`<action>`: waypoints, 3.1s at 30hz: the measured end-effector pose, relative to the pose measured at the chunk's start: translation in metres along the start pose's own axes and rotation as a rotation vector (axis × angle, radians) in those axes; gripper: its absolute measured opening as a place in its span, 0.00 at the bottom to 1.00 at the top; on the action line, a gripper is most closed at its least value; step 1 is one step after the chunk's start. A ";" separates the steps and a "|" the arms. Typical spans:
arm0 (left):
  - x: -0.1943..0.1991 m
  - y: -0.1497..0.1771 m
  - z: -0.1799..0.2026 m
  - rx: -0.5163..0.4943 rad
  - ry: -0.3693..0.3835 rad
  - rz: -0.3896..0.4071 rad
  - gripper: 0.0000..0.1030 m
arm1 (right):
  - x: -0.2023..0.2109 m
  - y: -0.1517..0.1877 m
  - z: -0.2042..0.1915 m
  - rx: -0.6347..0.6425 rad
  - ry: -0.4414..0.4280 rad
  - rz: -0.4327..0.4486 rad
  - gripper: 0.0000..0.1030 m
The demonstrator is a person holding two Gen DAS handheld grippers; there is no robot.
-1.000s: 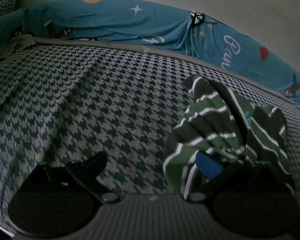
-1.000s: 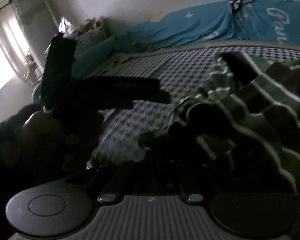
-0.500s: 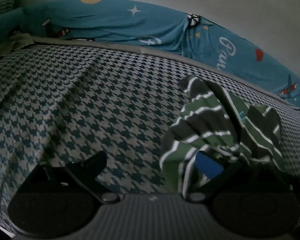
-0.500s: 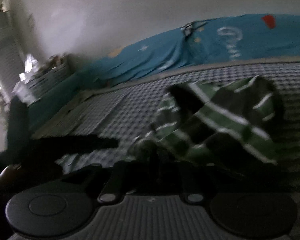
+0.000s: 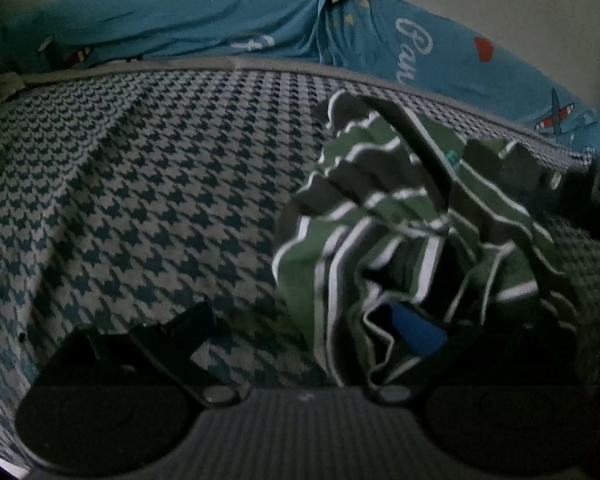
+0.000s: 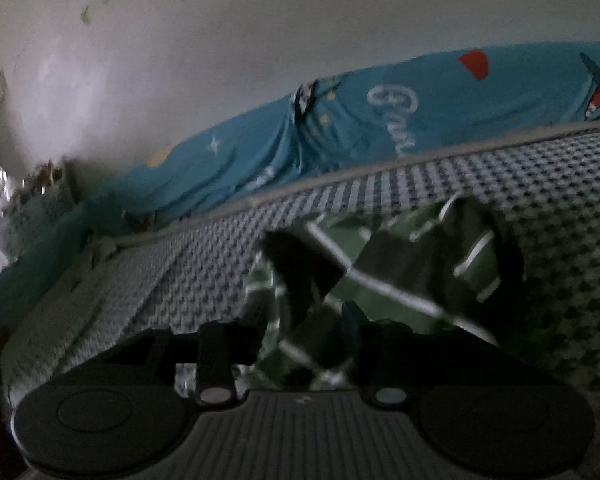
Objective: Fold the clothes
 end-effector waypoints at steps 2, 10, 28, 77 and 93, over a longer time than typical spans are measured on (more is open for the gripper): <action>0.003 0.001 0.000 -0.008 0.003 0.002 0.98 | -0.003 -0.003 0.002 -0.008 0.018 0.000 0.52; 0.002 0.003 0.004 -0.033 0.015 -0.009 1.00 | -0.043 0.015 -0.006 -0.024 0.024 -0.112 0.52; 0.012 -0.003 0.009 -0.024 0.047 0.034 1.00 | -0.033 0.033 -0.006 0.009 0.043 -0.090 0.11; 0.001 -0.014 0.000 0.017 -0.019 0.064 1.00 | -0.003 0.038 0.006 0.031 0.096 -0.045 0.09; -0.004 -0.014 0.009 0.001 -0.032 0.075 1.00 | 0.073 0.031 0.108 -0.167 0.512 0.079 0.08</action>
Point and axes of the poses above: each gripper's, at about its wrist camera, not at the fingertips, and x roughly against the way its jaws point, z to its right, y to its underside, the point moved 7 cm from there along -x, roughly the way its jaws point, and after that the axes turned 9 degrees about x, right-handed, at the moved point
